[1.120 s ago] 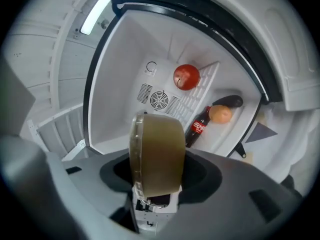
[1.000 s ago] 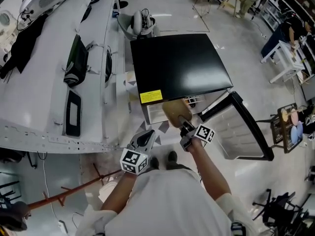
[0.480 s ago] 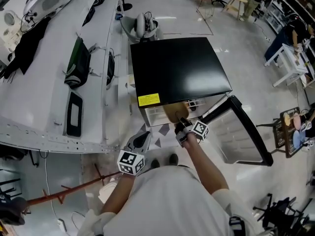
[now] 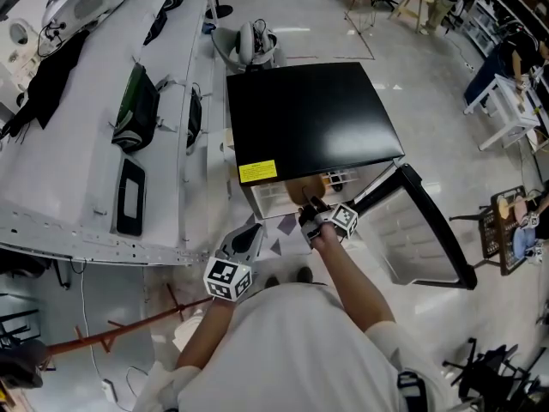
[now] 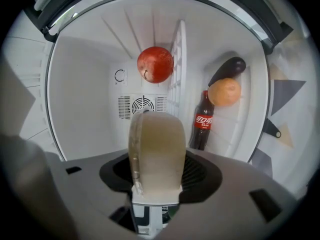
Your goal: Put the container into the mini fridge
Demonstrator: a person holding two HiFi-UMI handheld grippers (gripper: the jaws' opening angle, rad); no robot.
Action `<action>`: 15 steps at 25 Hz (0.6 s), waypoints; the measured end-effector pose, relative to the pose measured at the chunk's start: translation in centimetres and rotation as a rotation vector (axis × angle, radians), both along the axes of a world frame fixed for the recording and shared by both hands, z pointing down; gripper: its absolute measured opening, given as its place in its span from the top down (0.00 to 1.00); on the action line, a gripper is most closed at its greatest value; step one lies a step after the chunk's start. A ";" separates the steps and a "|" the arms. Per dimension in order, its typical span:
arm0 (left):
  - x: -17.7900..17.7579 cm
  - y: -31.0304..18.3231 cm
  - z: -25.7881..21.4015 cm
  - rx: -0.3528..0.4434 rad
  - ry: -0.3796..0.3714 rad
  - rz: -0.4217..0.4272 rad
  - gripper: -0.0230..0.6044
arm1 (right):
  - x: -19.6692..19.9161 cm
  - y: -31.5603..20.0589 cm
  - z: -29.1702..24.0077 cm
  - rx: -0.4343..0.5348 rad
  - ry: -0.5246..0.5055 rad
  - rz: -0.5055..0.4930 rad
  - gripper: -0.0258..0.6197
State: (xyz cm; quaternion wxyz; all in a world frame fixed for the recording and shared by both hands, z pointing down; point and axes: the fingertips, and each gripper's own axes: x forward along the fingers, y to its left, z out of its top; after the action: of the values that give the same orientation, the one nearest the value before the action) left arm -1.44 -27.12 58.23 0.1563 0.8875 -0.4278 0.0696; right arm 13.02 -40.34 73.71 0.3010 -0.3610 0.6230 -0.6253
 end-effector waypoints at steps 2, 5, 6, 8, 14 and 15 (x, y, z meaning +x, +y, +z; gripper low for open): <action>0.3 0.0 0.0 0.003 -0.003 0.007 0.96 | 0.0 -0.3 0.5 0.001 -0.003 0.002 0.62; 0.7 0.0 0.0 0.005 -0.006 0.014 0.96 | 0.0 -0.6 0.7 0.005 -0.018 0.006 0.62; 0.8 0.0 0.0 0.004 -0.005 0.014 0.96 | 0.0 -0.7 0.6 0.007 -0.022 0.009 0.62; 0.9 0.0 0.0 0.003 -0.004 0.012 0.96 | 0.0 -0.8 0.4 0.003 -0.023 0.018 0.61; 0.8 -0.1 -0.1 0.002 0.003 0.002 0.96 | -0.3 -0.9 -0.2 0.004 0.066 -0.008 0.38; 0.8 -0.1 0.0 0.002 0.004 0.001 0.96 | -0.3 -0.9 -0.4 0.005 0.074 -0.010 0.35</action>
State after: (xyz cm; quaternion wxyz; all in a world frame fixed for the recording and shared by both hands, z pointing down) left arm -0.63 -27.23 58.20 0.1562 0.8879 -0.4274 0.0677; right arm 12.67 -41.19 73.31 0.2754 -0.3800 0.6372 -0.6113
